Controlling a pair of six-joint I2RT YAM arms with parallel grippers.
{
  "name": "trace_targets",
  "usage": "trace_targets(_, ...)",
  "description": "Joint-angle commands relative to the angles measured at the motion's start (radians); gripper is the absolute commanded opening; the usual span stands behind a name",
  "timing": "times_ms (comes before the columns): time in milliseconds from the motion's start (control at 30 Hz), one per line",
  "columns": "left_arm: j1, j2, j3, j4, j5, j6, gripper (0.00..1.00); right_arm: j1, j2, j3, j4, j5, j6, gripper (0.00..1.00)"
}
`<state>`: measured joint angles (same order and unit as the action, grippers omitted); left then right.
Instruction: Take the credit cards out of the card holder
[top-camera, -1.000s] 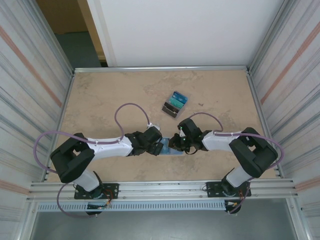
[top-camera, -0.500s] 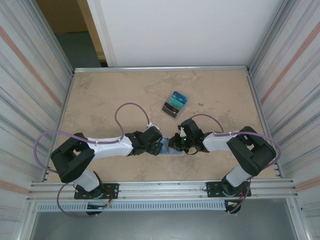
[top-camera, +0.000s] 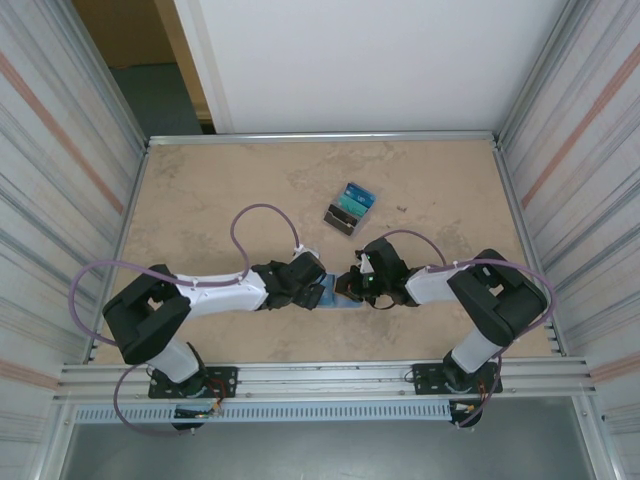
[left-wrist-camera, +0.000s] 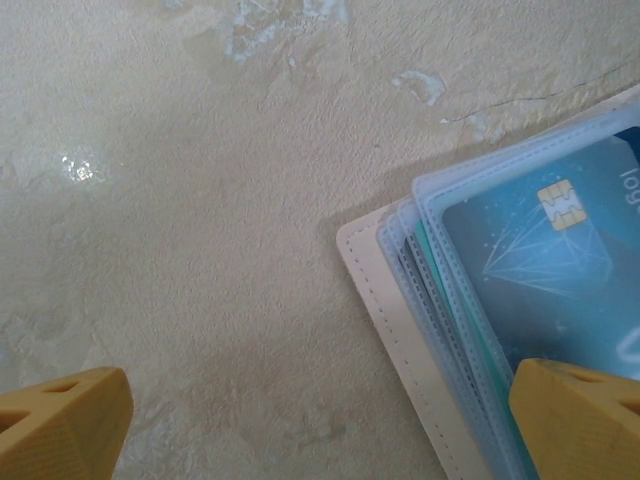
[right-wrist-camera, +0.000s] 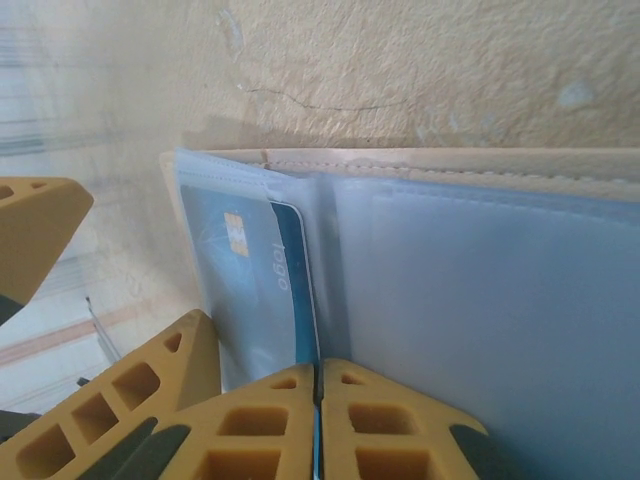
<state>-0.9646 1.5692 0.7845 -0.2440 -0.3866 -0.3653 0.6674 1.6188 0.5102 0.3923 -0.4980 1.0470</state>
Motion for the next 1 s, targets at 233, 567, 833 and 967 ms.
trace_targets(233,-0.022,0.014,0.012,-0.025,0.011,0.006,0.99,0.009,-0.004,-0.004,-0.019,0.006,0.002,0.00)
trace_targets(567,-0.022,-0.003,0.016,-0.042,-0.018,0.017,0.99,0.008,-0.070,0.038,-0.232,0.095,-0.062,0.00)
trace_targets(833,-0.022,0.004,0.015,-0.041,-0.021,0.015,0.99,0.010,-0.118,0.067,-0.349,0.147,-0.102,0.00)
trace_targets(967,-0.023,0.002,0.015,-0.043,-0.022,0.019,0.99,0.008,-0.141,0.068,-0.383,0.168,-0.113,0.00)
